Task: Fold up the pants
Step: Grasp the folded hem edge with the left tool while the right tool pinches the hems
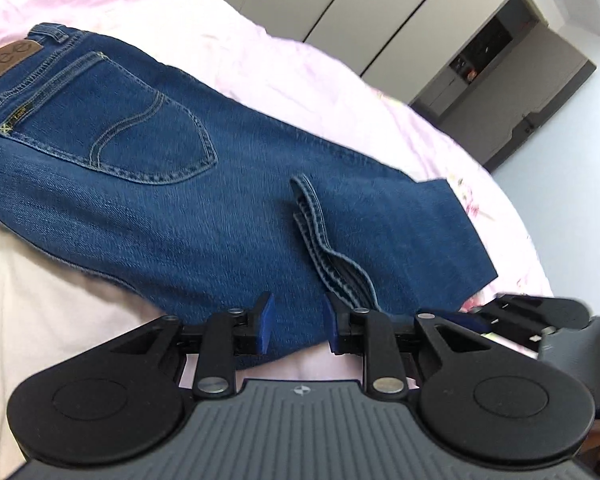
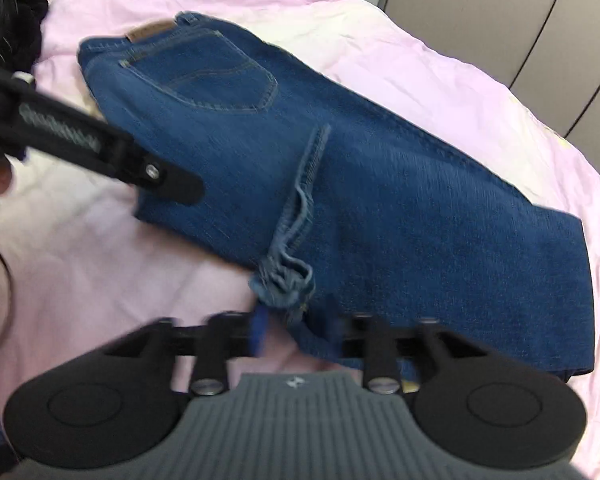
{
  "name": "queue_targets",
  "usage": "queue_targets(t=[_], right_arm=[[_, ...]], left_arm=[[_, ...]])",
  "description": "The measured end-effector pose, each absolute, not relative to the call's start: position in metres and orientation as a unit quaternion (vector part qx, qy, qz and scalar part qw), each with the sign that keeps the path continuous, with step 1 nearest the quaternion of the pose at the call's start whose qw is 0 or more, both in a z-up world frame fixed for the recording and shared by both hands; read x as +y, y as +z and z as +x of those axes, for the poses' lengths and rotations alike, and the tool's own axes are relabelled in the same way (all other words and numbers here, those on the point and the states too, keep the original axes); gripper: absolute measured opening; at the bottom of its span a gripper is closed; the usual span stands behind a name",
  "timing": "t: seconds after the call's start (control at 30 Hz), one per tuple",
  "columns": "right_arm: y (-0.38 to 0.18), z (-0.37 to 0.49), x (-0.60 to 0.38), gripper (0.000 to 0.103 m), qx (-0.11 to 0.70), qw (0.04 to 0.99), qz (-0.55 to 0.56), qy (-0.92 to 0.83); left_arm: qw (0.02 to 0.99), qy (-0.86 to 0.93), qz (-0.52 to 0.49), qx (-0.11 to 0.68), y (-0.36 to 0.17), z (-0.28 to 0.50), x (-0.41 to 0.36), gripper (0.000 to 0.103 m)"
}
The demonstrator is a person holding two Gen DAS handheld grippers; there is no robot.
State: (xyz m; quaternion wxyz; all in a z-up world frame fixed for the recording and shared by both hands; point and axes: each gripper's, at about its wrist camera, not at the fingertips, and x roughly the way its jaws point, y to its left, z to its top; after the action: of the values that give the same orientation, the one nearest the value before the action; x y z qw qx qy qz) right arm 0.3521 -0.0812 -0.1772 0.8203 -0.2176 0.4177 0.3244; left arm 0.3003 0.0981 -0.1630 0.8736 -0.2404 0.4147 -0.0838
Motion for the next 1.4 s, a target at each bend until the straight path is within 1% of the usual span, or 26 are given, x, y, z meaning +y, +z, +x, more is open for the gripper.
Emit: queue_targets(t=[0.1,0.2,0.27,0.4,0.47,0.63,0.67,0.73,0.77,0.83,0.87,0.9,0.93,1.0,1.07,1.1,1.13,1.2,1.4], right_arm=[[-0.159,0.352,-0.069,0.053,0.41,0.82,-0.222,0.331],[-0.158,0.358,-0.045,0.059,0.401,0.821,-0.254,0.317],[-0.168,0.368,-0.027,0.059,0.412,0.812,-0.276,0.307],[-0.2,0.395,-0.009,0.064,0.471,0.782,-0.296,0.283],[-0.211,0.398,-0.01,0.068,0.477,0.779,-0.299,0.275],[-0.212,0.4,-0.016,0.068,0.491,0.767,-0.306,0.278],[-0.211,0.4,-0.018,0.067,0.494,0.765,-0.305,0.28],[-0.211,0.402,-0.024,0.06,0.499,0.762,-0.301,0.283],[-0.212,0.402,-0.026,0.055,0.501,0.76,-0.302,0.285],[-0.215,0.402,-0.031,0.035,0.5,0.759,-0.304,0.287],[-0.215,0.404,-0.034,0.018,0.499,0.761,-0.302,0.283],[-0.212,0.406,-0.039,0.015,0.501,0.765,-0.29,0.283],[-0.209,0.41,-0.045,0.013,0.507,0.769,-0.265,0.285],[-0.203,0.416,-0.058,0.011,0.517,0.777,-0.22,0.286],[-0.198,0.42,-0.07,0.011,0.522,0.781,-0.185,0.288],[-0.196,0.421,-0.075,0.011,0.523,0.783,-0.171,0.288],[-0.194,0.422,-0.078,0.011,0.524,0.786,-0.156,0.289],[-0.191,0.423,-0.084,0.011,0.526,0.788,-0.136,0.289],[-0.177,0.414,-0.093,0.01,0.5,0.8,-0.124,0.307]], left_arm=[[0.876,-0.081,-0.238,0.411,-0.164,0.299,0.098,0.029],[0.875,-0.083,-0.236,0.414,-0.166,0.301,0.096,0.029],[0.876,-0.084,-0.236,0.413,-0.168,0.3,0.099,0.029],[0.873,-0.088,-0.24,0.414,-0.172,0.297,0.105,0.029],[0.874,-0.092,-0.237,0.414,-0.172,0.298,0.104,0.029],[0.865,-0.107,-0.25,0.421,-0.169,0.304,0.102,0.029],[0.863,-0.109,-0.254,0.423,-0.167,0.306,0.101,0.03],[0.859,-0.113,-0.259,0.426,-0.165,0.308,0.099,0.034],[0.855,-0.114,-0.263,0.431,-0.165,0.311,0.098,0.038],[0.847,-0.116,-0.274,0.441,-0.165,0.316,0.097,0.04],[0.842,-0.117,-0.281,0.445,-0.166,0.318,0.096,0.041],[0.838,-0.119,-0.289,0.448,-0.167,0.321,0.095,0.044],[0.833,-0.121,-0.297,0.451,-0.167,0.323,0.094,0.047],[0.823,-0.13,-0.316,0.454,-0.169,0.33,0.089,0.059],[0.812,-0.138,-0.335,0.458,-0.17,0.338,0.084,0.065],[0.805,-0.142,-0.345,0.461,-0.172,0.342,0.081,0.07],[0.798,-0.143,-0.355,0.465,-0.174,0.348,0.077,0.071],[0.784,-0.145,-0.372,0.475,-0.179,0.357,0.071,0.077],[0.737,-0.148,-0.432,0.497,-0.199,0.376,0.057,0.08]])
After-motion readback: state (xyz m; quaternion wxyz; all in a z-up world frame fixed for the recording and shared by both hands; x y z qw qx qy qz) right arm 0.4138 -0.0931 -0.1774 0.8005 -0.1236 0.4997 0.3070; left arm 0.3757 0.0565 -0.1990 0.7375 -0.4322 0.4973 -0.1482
